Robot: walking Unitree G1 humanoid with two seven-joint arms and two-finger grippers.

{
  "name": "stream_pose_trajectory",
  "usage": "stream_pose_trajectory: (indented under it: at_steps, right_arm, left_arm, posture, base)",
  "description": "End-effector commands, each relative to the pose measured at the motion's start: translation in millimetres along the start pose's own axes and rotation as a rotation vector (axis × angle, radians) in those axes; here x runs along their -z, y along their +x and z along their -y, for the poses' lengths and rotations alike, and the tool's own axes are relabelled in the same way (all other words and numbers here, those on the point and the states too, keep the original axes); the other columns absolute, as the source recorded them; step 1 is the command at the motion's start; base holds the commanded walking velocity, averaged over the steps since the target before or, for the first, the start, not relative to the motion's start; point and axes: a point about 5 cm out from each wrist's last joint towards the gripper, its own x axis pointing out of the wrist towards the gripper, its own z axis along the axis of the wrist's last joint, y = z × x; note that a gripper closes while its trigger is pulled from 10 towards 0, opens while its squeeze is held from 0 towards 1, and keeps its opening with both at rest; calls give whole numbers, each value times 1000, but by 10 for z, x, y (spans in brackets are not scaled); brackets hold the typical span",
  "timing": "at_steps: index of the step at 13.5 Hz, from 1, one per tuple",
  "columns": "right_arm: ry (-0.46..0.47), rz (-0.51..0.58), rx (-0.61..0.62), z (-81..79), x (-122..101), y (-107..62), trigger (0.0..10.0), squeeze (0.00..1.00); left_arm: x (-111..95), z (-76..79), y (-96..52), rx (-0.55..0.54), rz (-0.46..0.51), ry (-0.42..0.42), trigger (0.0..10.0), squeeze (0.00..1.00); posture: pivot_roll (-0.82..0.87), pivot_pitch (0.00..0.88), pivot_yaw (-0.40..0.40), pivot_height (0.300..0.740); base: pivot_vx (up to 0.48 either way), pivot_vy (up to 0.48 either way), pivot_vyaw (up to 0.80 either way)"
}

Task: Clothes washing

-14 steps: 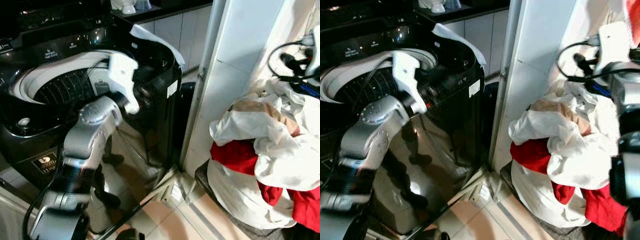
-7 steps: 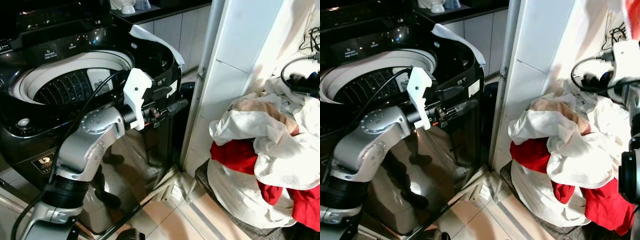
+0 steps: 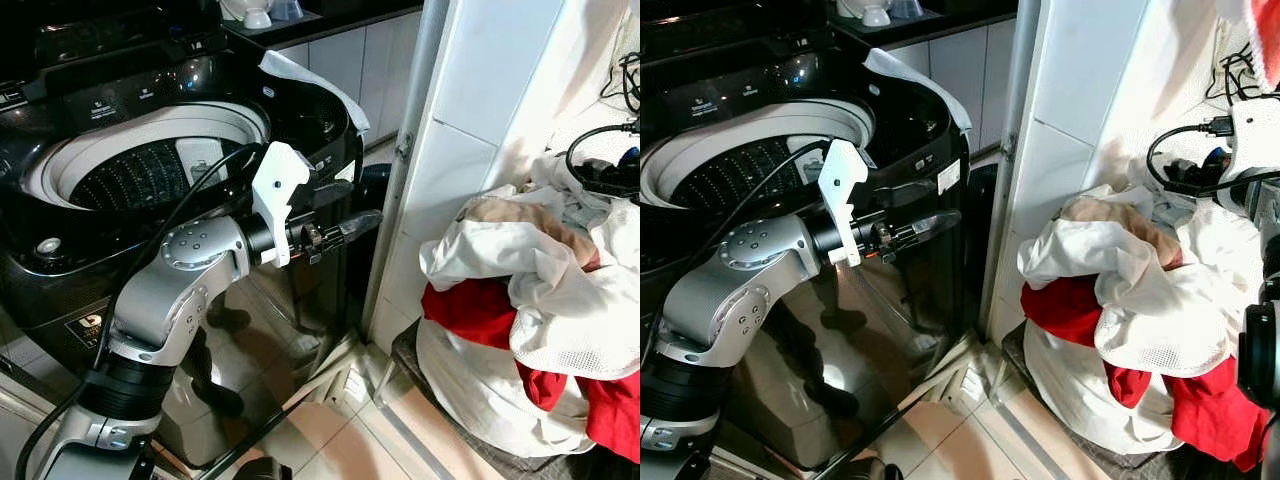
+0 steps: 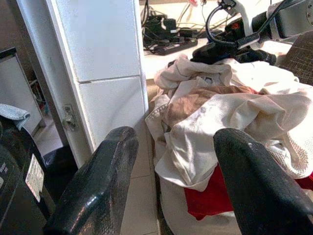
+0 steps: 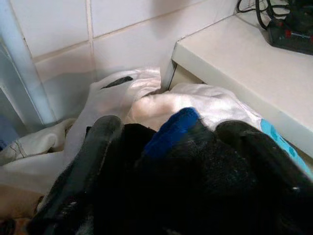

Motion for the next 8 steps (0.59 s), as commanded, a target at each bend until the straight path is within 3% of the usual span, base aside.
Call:
stream_pose_trajectory:
  at_steps: [1,8]
  right_arm:
    - [19,6,5,45,-25,-24,0,0]
    - [23,21,-16,18,-51,-16,0,0]
  left_arm:
    - [-19,20,-3,18,-15,13,10000,0]
    - [-59,70,-23,77,11,-17,10000,0]
  posture:
    - [51,0,37,740]
    - [55,0,21,740]
  base:
    - [0,0,0]
    - [0,0,0]
